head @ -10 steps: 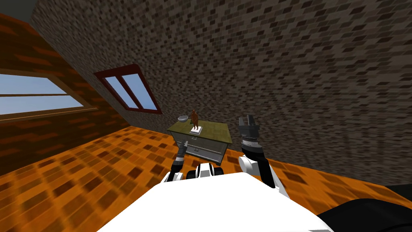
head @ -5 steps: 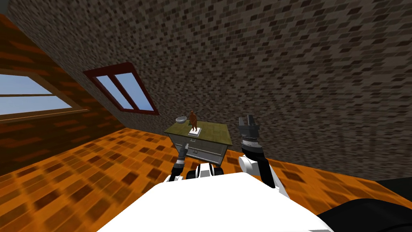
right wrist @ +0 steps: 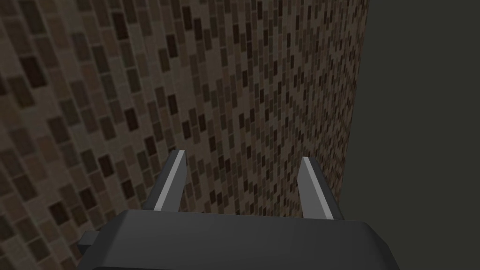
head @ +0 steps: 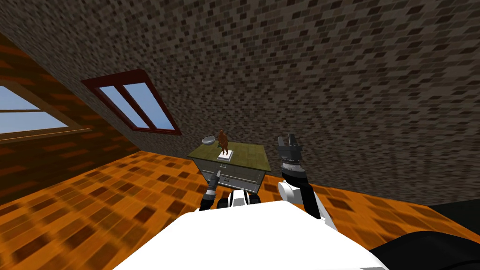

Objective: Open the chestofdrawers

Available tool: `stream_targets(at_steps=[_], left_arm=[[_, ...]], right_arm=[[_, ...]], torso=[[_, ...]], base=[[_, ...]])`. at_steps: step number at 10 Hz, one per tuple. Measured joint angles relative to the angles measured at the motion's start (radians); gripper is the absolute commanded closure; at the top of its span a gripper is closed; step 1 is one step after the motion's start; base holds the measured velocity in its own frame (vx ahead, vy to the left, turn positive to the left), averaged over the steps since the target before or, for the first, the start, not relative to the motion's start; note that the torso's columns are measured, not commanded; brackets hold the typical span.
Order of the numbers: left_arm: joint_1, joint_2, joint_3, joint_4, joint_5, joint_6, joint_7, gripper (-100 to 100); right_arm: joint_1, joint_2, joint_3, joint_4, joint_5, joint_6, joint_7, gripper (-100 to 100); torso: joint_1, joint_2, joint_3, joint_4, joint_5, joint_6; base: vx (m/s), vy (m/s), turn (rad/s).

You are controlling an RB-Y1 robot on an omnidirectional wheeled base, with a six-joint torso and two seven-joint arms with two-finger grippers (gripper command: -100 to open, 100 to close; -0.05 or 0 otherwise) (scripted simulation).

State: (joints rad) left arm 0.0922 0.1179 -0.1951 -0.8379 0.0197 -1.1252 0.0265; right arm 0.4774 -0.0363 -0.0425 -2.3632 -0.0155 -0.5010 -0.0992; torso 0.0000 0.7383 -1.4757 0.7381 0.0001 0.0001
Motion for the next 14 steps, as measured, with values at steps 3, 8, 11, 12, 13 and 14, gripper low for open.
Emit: stream_targets(at_steps=[3, 8, 11, 12, 13, 14], left_arm=[[-0.008, -0.008, -0.010, 0.081, -0.004, -0.040, -0.006, -100], [-0.018, -0.014, -0.025, 0.193, -0.009, -0.101, -0.010, -100], [-0.025, -0.020, -0.029, 0.230, -0.011, -0.120, -0.014, -100], [-0.027, -0.020, -0.029, 0.234, -0.011, -0.122, -0.014, -100], [-0.027, -0.020, -0.029, 0.235, -0.011, -0.123, -0.014, -100], [-0.028, -0.020, -0.029, 0.236, -0.011, -0.123, -0.014, -100]], right_arm=[[0.000, 0.000, 0.000, 0.000, 0.000, 0.000, 0.000, 0], [0.000, 0.000, 0.000, 0.000, 0.000, 0.000, 0.000, 0], [0.000, 0.000, 0.000, 0.000, 0.000, 0.000, 0.000, 0], [0.000, 0.000, 0.000, 0.000, 0.000, 0.000, 0.000, 0], [0.000, 0.000, 0.000, 0.000, 0.000, 0.000, 0.000, 0], [0.000, 0.000, 0.000, 0.000, 0.000, 0.000, 0.000, 0]], torso=[[0.000, 0.000, 0.000, 0.000, 0.000, 0.000], [-0.001, 0.000, 0.000, 0.000, 0.000, 0.000], [0.000, 0.000, 0.000, 0.000, 0.000, 0.000], [0.000, 0.000, 0.000, 0.000, 0.000, 0.000], [0.000, 0.000, 0.000, 0.000, 0.000, 0.000], [0.000, 0.000, 0.000, 0.000, 0.000, 0.000]], base=[[0.047, 0.004, -0.046], [0.014, 0.018, -0.052], [0.004, 0.005, -0.014], [0.000, 0.000, 0.000], [0.000, 0.000, 0.000], [0.000, 0.000, 0.000]])
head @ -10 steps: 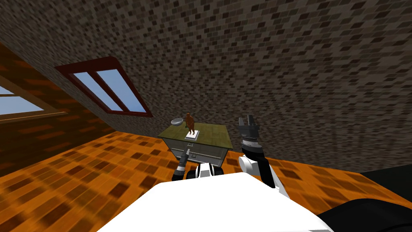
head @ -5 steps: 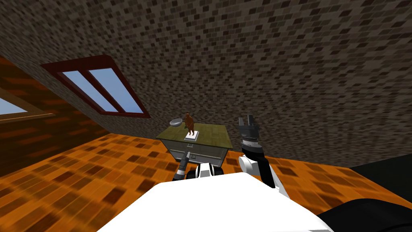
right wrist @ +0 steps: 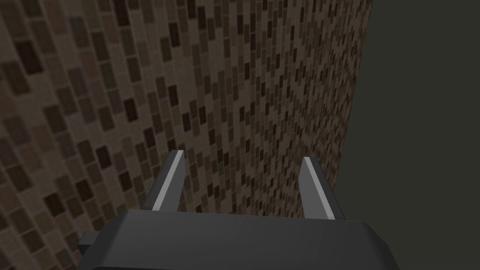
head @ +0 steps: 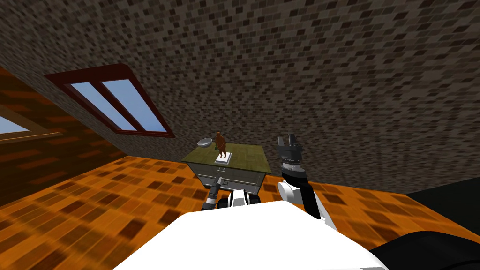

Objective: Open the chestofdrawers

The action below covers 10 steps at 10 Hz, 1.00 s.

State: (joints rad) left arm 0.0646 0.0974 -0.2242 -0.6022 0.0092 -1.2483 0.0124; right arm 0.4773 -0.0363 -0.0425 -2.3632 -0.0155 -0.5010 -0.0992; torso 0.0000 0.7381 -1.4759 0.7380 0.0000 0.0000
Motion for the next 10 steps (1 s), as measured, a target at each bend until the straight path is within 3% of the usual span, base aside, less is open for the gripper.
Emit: stream_targets(at_steps=[5, 7, 8, 9, 10], left_arm=[[0.000, 0.000, 0.000, 0.001, 0.000, 0.000, 0.000, -100], [-0.021, 0.013, 0.003, -0.047, 0.007, 0.049, 0.015, -100], [-0.045, 0.015, 0.007, -0.026, 0.011, 0.052, 0.022, -100], [-0.041, 0.008, 0.007, -0.060, 0.013, 0.077, 0.029, -100], [-0.051, -0.013, 0.009, -0.051, 0.014, 0.086, 0.031, -100]], right_arm=[[0.000, 0.000, 0.000, 0.000, 0.000, 0.000, 0.000, 0], [0.000, 0.000, 0.000, 0.000, 0.000, 0.000, 0.000, 0], [0.000, 0.000, 0.000, 0.000, 0.000, 0.000, 0.000, 0], [0.000, 0.000, 0.000, 0.000, 0.000, 0.000, 0.000, 0], [0.000, 0.000, 0.000, 0.000, 0.000, 0.000, 0.000, 0]], torso=[[-0.001, 0.000, 0.000, 0.000, 0.000, 0.000], [-0.001, 0.003, 0.002, 0.001, 0.000, 0.000], [0.000, 0.002, 0.001, 0.000, 0.000, 0.000], [0.000, 0.000, 0.000, 0.000, 0.000, 0.000], [0.000, -0.002, -0.001, -0.001, 0.000, 0.000]], base=[[-0.009, 0.000, 0.002], [-0.076, -0.021, 0.009], [-0.061, -0.016, 0.006], [-0.037, -0.013, 0.004], [-0.015, -0.007, -0.002]])
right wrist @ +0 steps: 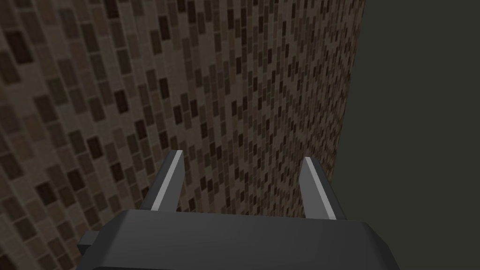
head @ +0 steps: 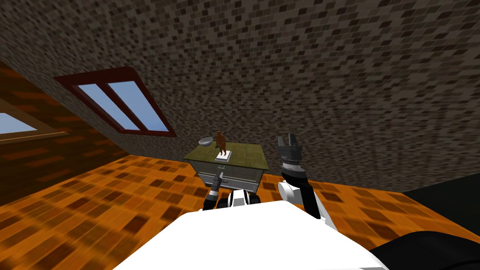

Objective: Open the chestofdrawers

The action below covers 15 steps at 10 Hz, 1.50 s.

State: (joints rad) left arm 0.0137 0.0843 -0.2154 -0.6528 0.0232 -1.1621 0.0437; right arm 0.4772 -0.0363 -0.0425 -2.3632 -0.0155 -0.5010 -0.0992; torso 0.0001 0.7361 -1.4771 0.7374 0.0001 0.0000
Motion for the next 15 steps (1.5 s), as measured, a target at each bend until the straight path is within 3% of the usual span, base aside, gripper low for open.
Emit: stream_targets(at_steps=[5, 6, 8, 9, 12, 15], left_arm=[[-0.053, -0.005, 0.012, -0.002, 0.003, 0.050, 0.004, -100], [-0.054, -0.005, 0.013, -0.004, 0.003, 0.055, 0.004, 100], [-0.026, -0.002, 0.006, 0.003, 0.002, 0.025, 0.004, 100], [-0.025, -0.002, 0.006, 0.004, 0.002, 0.021, 0.004, -100], [-0.039, 0.019, 0.006, 0.009, -0.007, 0.033, -0.003, -100], [-0.010, -0.002, 0.028, -0.047, 0.002, 0.067, -0.034, -100]], right_arm=[[0.000, 0.000, 0.000, 0.000, 0.000, 0.000, 0.000, 0], [0.000, 0.000, 0.000, 0.000, 0.000, 0.000, 0.000, 0], [0.000, 0.000, 0.000, 0.000, 0.000, 0.000, 0.000, 0], [0.000, 0.000, 0.000, 0.000, 0.000, 0.000, 0.000, 0], [0.000, 0.000, 0.000, 0.000, 0.000, 0.000, 0.000, 0], [0.000, 0.000, 0.000, 0.000, 0.000, 0.000, 0.000, 0]], torso=[[0.000, 0.002, 0.001, 0.001, 0.000, 0.000], [0.000, 0.002, 0.001, 0.001, 0.000, 0.000], [0.000, 0.002, 0.001, 0.001, 0.000, 0.000], [0.000, 0.002, 0.001, 0.001, 0.000, 0.000], [0.000, 0.002, 0.001, 0.001, 0.000, 0.000], [0.000, 0.001, 0.001, 0.000, 0.000, 0.000]], base=[[-0.003, -0.002, 0.001], [0.000, 0.000, 0.000], [0.002, 0.004, 0.000], [-0.004, 0.008, -0.003], [-0.012, 0.042, -0.054], [0.007, 0.046, -0.164]])
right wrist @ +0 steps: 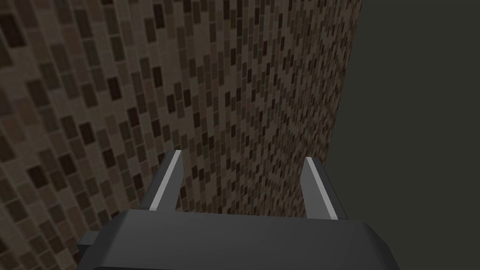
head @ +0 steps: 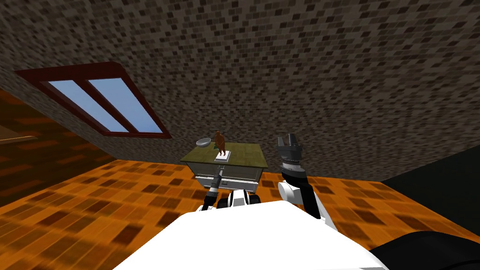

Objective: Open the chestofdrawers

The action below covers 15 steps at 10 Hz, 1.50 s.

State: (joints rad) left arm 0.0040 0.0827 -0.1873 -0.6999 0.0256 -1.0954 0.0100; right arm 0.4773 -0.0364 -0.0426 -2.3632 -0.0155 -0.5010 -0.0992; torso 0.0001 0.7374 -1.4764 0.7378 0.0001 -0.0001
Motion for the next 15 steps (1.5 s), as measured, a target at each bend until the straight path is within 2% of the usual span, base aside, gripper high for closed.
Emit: stream_targets(at_steps=[5, 6, 12, 15], left_arm=[[0.054, -0.036, 0.039, -0.106, 0.016, 0.065, -0.056, -100], [0.055, -0.036, 0.039, -0.108, 0.016, 0.067, -0.059, 100], [-0.010, 0.014, -0.008, 0.023, -0.003, -0.011, 0.015, 100], [-0.040, 0.021, -0.012, 0.052, -0.005, -0.018, 0.029, 100]], right_arm=[[0.000, 0.000, 0.000, 0.000, 0.000, 0.000, 0.000, 0], [0.000, 0.000, 0.000, 0.000, 0.000, 0.000, 0.000, 0], [0.000, 0.000, 0.000, 0.000, 0.000, 0.000, 0.000, 0], [0.000, 0.000, 0.000, 0.000, 0.000, 0.000, 0.000, 0]], torso=[[0.000, 0.001, 0.000, 0.000, 0.000, 0.000], [-0.002, 0.000, 0.000, 0.000, 0.000, 0.000], [-0.002, 0.002, 0.001, 0.001, 0.000, 0.003], [-0.001, 0.006, 0.003, 0.001, 0.000, 0.002]], base=[[0.000, 0.043, -0.132], [0.000, -0.026, 0.247], [-0.004, -0.054, 0.172], [-0.092, 0.006, 0.022]])
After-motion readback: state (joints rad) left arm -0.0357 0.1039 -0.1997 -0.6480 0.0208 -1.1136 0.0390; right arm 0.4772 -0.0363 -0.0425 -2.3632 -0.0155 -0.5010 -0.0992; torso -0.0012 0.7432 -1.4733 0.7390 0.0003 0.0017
